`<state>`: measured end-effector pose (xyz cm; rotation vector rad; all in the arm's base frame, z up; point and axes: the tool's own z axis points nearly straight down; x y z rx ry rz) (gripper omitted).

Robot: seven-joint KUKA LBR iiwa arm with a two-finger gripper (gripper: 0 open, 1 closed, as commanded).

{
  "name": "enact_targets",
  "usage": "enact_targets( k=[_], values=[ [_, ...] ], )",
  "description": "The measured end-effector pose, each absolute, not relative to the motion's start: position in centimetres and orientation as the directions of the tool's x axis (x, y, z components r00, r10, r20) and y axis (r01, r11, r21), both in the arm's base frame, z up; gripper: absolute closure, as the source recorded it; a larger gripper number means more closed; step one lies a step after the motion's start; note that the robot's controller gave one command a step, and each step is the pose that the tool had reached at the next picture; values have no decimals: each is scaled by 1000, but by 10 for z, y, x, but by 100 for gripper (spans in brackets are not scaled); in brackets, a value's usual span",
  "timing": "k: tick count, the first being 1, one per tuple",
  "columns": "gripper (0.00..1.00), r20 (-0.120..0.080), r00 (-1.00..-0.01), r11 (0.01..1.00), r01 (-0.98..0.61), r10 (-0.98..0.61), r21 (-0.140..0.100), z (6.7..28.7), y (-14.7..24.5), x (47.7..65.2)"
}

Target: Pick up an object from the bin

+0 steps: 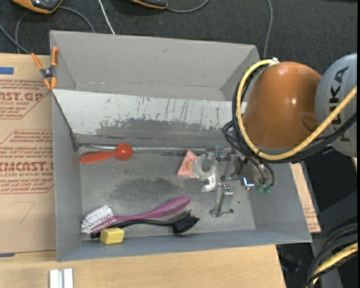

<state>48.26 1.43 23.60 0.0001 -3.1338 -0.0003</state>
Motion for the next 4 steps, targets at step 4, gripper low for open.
enact_targets(
  k=[4],
  values=[
    [0, 3, -983, 983, -182, -182, 2, 99, 90, 482]
  ],
)
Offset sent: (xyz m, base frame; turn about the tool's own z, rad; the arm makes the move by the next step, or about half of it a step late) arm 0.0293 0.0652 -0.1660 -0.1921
